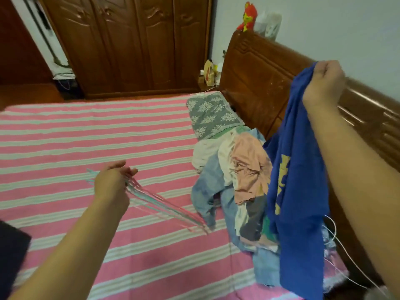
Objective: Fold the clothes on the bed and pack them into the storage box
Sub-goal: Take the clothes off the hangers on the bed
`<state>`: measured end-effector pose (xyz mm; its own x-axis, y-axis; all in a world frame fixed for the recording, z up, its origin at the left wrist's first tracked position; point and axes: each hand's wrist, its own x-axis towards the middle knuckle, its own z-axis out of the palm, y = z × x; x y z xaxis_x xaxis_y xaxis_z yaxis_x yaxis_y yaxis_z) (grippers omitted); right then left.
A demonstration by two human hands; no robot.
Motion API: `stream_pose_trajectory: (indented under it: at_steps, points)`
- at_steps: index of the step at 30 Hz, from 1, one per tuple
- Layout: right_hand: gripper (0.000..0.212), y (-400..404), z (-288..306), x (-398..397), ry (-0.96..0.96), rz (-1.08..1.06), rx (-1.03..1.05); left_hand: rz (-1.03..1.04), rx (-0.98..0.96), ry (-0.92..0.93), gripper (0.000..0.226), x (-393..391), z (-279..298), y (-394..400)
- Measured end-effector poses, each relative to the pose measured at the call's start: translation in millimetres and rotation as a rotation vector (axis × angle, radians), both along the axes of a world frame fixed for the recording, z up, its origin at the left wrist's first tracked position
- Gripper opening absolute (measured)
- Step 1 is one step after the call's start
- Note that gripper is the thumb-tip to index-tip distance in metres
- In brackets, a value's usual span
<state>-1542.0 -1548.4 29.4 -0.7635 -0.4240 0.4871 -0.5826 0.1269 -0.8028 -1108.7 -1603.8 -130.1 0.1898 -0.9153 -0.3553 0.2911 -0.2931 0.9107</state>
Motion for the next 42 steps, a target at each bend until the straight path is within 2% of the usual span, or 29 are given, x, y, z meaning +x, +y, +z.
stream_pose_trajectory:
  at_steps: [5, 8, 12, 15, 17, 20, 22, 25, 27, 29, 33, 39, 42]
  points:
    - [0.052, -83.2, -89.8, -30.4, -0.232, 0.345, 0.565, -0.14, 0.083, 0.082, 0.02, -9.7, 4.1, 4.2]
    - [0.048, -69.5, -127.8, 28.4, -0.223, 0.585, 0.765, -0.229, 0.111, 0.117, 0.017, -3.9, -2.3, 10.9]
    - [0.04, -19.6, -179.3, 118.3, -0.309, 0.925, 0.999, -0.318, 0.165, 0.12, 0.023, 14.2, -12.2, 19.0]
    - [0.041, 19.9, -220.9, 182.8, -0.344, 1.064, 1.018, -0.404, 0.193, 0.128, 0.022, 31.3, -13.4, 29.9]
    - [0.048, 46.8, -238.9, 230.6, -0.423, 1.11, 0.973, -0.48, 0.204, 0.135, 0.021, 42.6, -11.1, 38.6]
    - [0.062, 83.2, -256.0, 295.6, -0.584, 1.123, 0.894, -0.65, 0.209, 0.152, 0.022, 57.9, -5.3, 51.2]
    - [0.053, 104.5, -256.9, 329.9, -0.755, 1.122, 0.804, -0.763, 0.201, 0.174, 0.024, 66.4, 0.0, 58.1]
    - [0.042, 143.4, -254.6, 377.5, -1.062, 1.045, 0.599, -0.963, 0.18, 0.233, 0.028, 84.1, 11.2, 69.2]
    - [0.037, 171.6, -256.6, 407.1, -1.146, 0.992, 0.487, -1.13, 0.138, 0.237, 0.032, 97.6, 14.5, 79.8]
    - [0.027, 202.3, -261.1, 445.7, -1.175, 0.886, 0.384, -1.316, 0.05, 0.18, 0.033, 114.2, 10.3, 94.0]
    - [0.011, 272.9, -257.3, 537.0, -1.228, 0.544, 0.125, -1.689, -0.226, 0.034, 0.031, 141.7, 0.2, 138.7]
    - [0.016, 406.2, -224.4, 683.3, -1.203, 0.05, -0.095, -2.253, -0.416, 0.069, 0.037, 195.6, 6.5, 277.3]
    - [0.017, 456.6, -220.4, 743.5, -1.206, -0.099, -0.253, -2.341, -0.465, 0.098, 0.037, 223.3, 6.2, 336.3]
